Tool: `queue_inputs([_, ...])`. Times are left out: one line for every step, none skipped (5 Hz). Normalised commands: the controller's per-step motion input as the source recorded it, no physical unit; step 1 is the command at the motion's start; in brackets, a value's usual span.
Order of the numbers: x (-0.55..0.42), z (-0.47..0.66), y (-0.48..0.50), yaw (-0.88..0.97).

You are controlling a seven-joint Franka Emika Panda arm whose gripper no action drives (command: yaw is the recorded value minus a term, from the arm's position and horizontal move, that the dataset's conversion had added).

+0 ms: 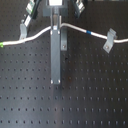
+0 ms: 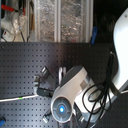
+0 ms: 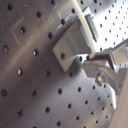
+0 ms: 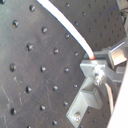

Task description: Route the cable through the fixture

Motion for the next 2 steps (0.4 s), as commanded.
queue_inputs([0.010,-0.14,0.276,0.37])
queue_inputs([0.099,-0.10,0.289,0.41])
